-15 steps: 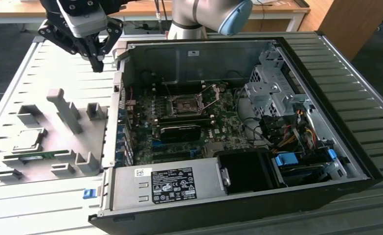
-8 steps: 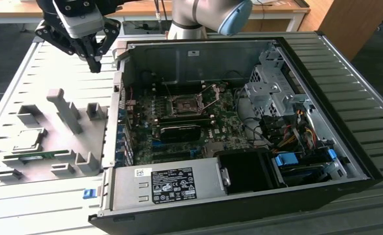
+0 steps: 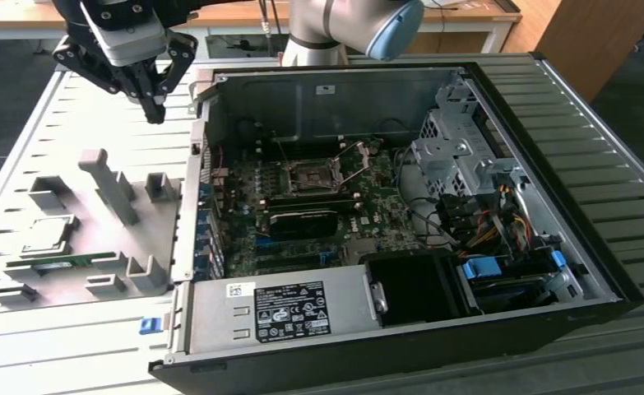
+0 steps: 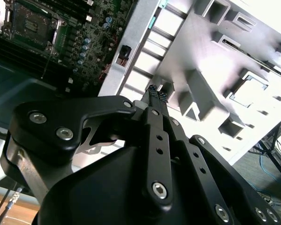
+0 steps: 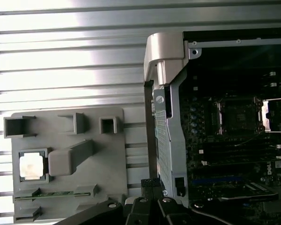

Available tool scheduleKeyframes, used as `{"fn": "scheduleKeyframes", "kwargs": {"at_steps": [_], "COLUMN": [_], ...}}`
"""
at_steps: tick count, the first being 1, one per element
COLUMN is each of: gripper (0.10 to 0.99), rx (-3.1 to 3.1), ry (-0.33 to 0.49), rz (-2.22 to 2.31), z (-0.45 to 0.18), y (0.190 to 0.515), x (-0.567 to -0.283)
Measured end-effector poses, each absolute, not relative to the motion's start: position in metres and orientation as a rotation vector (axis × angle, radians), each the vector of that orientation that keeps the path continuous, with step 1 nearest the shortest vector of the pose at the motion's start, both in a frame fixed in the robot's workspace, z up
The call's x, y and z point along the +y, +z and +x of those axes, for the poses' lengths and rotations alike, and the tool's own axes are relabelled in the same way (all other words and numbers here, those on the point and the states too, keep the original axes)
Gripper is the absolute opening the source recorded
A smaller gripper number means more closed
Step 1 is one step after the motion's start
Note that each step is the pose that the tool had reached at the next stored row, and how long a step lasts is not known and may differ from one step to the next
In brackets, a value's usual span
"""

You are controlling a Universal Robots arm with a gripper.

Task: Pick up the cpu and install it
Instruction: 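Reach for the cpu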

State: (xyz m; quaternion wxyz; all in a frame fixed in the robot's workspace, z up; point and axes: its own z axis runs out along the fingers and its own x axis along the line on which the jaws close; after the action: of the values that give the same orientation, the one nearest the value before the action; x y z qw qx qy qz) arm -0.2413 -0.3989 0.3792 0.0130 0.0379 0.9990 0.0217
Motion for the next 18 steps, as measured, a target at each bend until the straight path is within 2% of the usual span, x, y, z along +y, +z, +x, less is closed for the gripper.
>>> {"fn": "scheduleKeyframes", "kwargs": {"at_steps": [18], "gripper": [0.106], "rx": [3.113], "ry": [0.068], "rz": [0.118], "z": [-0.2513], "y": [0.3771], "x": [-0.3989]}}
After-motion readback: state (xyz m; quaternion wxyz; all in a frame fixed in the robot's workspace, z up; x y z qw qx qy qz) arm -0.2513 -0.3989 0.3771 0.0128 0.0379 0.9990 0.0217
